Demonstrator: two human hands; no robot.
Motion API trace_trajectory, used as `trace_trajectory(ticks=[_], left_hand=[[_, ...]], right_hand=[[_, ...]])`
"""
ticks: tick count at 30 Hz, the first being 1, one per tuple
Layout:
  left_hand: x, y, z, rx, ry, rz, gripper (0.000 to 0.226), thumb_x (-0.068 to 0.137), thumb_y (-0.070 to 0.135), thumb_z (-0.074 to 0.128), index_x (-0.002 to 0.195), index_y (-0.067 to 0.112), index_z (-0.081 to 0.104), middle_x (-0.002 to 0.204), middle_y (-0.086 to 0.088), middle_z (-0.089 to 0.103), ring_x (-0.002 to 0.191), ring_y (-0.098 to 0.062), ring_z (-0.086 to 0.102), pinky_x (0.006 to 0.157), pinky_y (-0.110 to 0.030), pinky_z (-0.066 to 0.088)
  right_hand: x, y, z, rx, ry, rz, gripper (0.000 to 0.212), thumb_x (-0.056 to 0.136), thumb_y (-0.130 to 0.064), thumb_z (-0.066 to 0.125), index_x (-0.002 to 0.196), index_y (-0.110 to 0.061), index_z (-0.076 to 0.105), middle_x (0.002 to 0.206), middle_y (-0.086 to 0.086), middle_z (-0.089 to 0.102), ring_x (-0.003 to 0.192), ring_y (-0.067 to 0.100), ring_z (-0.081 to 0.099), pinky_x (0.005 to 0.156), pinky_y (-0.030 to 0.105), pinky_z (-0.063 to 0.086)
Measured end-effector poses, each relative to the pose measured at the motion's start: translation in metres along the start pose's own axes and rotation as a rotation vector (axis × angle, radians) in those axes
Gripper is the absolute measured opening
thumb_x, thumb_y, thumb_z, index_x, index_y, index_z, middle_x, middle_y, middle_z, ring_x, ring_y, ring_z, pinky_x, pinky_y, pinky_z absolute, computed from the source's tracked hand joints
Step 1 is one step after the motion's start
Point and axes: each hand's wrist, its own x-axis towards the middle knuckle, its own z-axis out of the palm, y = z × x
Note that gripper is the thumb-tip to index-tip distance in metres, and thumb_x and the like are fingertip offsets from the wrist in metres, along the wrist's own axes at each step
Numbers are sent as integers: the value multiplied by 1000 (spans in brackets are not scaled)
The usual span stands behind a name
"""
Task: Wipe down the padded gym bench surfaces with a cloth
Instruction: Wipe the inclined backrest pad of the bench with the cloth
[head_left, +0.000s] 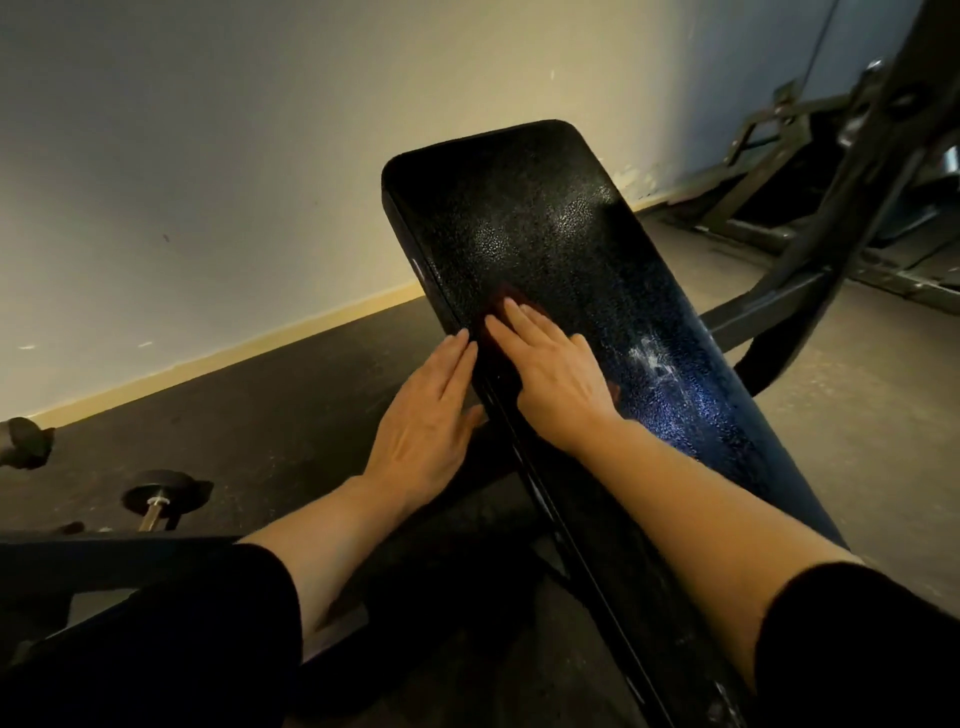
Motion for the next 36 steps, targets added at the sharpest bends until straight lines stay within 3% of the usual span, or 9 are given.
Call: trace_trajectory(ticks=[3,8,13,20,23,27,30,33,36], left_hand=[[4,-10,6,-43,56,36,60,95,20,51,149,9,27,156,-7,24,143,-18,22,116,-31,19],[5,-19,14,-98,161,113,51,99,27,35,146,8,35,153,-6,32,142,-16,27,116,-31,23],[12,-32,26,-169,287,163,45,95,20,41,137,8,49,144,-6,45,135,-17,39,114,-30,28],[22,-46,42,-145,437,263,41,93,13,41,131,6,55,138,-10,52,130,-19,46,116,-32,25],[21,-44,46,-137,471,261,40,94,13,42,131,6,55,137,-11,53,129,-19,46,116,-33,26],[16,-41,43,-115,437,256,43,93,13,41,135,5,52,141,-10,49,132,-19,42,117,-27,22],[12,-41,40,-91,366,240,47,92,14,40,139,7,47,145,-9,44,136,-18,37,118,-25,17],[10,-42,36,-89,323,237,48,94,18,37,141,8,44,148,-7,40,139,-16,32,118,-25,14],[11,-42,31,-73,306,244,48,97,24,33,140,9,44,147,-6,43,140,-16,30,118,-27,14]], right_hand=[[1,-8,10,-22,56,31,72,87,-11,52,150,-27,21,160,-1,12,146,16,14,103,42,30],[-67,5,28,-67,104,-98,66,76,-12,49,141,-26,45,152,0,37,136,19,40,77,35,41],[19,4,8,-55,95,-33,68,91,-11,43,150,-34,19,160,-8,9,145,11,10,105,40,26],[-2,17,28,4,228,-83,65,83,-18,25,143,-39,36,155,-14,25,140,8,24,94,38,28],[-11,19,33,21,262,-98,62,85,-16,27,140,-38,43,153,-14,30,138,7,28,94,37,28],[11,18,17,-22,165,-75,60,93,-7,39,145,-37,34,156,-12,22,142,10,20,103,37,24],[19,8,13,-13,149,-31,54,97,-19,41,147,-38,28,158,-13,14,144,9,13,109,42,18],[-19,6,23,-14,127,-104,45,100,-35,40,144,-39,33,157,-18,16,142,5,14,104,36,22],[-70,22,29,2,108,-128,46,100,-22,40,142,-41,37,155,-21,18,142,3,15,103,30,25]])
